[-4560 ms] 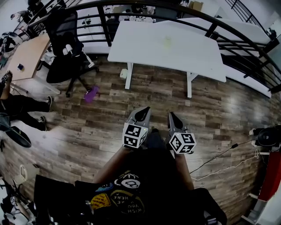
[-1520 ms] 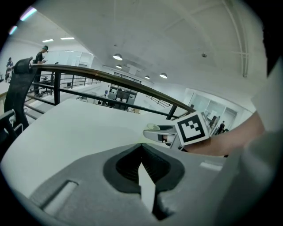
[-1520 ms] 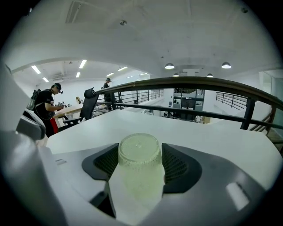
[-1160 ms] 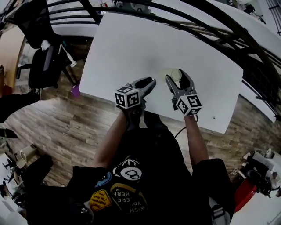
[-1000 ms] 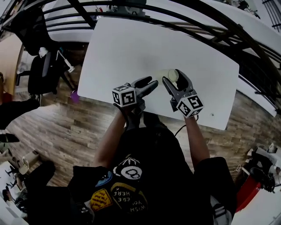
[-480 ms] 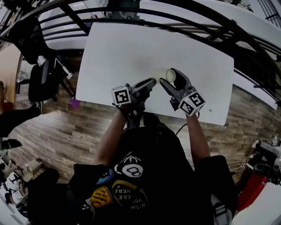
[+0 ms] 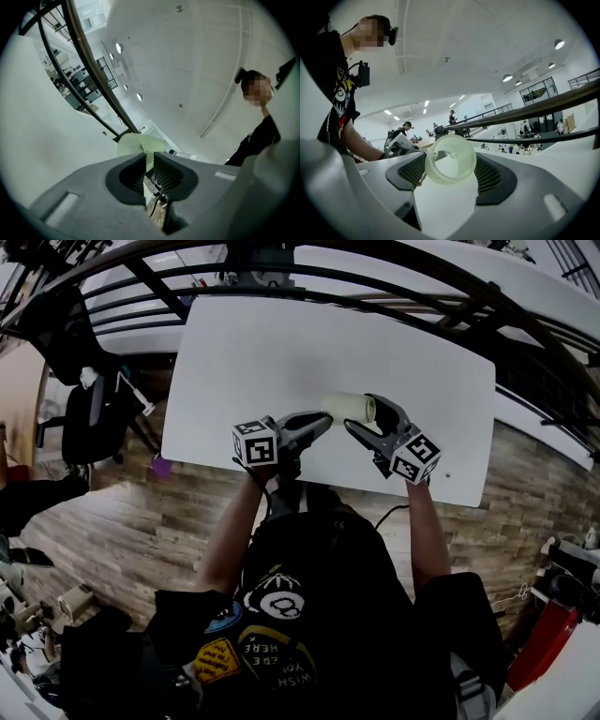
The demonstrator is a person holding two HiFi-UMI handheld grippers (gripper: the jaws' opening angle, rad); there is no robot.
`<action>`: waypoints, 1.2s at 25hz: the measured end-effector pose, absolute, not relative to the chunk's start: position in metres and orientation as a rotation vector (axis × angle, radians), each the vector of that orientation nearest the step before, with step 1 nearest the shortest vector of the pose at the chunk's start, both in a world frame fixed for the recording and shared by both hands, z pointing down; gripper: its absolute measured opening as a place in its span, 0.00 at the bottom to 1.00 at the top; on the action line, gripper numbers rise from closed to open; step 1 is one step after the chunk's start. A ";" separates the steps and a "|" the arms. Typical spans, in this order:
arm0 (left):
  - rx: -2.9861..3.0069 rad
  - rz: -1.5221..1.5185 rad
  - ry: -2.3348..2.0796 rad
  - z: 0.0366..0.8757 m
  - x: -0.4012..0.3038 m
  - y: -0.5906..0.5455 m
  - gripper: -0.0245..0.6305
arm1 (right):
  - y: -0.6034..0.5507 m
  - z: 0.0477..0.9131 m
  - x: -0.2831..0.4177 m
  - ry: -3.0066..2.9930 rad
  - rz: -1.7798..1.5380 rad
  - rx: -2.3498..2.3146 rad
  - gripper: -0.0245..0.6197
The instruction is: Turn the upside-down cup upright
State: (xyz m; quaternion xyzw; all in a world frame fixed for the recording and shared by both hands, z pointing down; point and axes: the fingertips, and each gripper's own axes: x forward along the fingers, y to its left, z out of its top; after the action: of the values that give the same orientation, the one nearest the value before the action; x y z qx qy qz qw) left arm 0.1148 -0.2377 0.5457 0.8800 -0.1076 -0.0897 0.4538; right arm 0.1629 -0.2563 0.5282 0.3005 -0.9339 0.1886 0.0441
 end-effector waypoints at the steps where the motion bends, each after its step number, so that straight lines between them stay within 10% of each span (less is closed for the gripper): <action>1: 2.196 -0.196 -0.261 0.544 0.115 -0.237 0.12 | -0.255 0.531 0.163 -2.841 0.549 0.898 0.55; 30: 2.624 0.867 -0.161 0.571 0.134 -0.209 0.06 | -0.250 0.613 0.099 -2.237 -0.332 0.559 0.60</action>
State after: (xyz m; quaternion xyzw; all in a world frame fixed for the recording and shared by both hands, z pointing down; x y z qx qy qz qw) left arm 0.1341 -0.2090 0.5705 0.9315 -0.0570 0.3077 0.1855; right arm 0.0995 -0.2504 0.6130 0.2204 -0.8822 -0.1310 0.3950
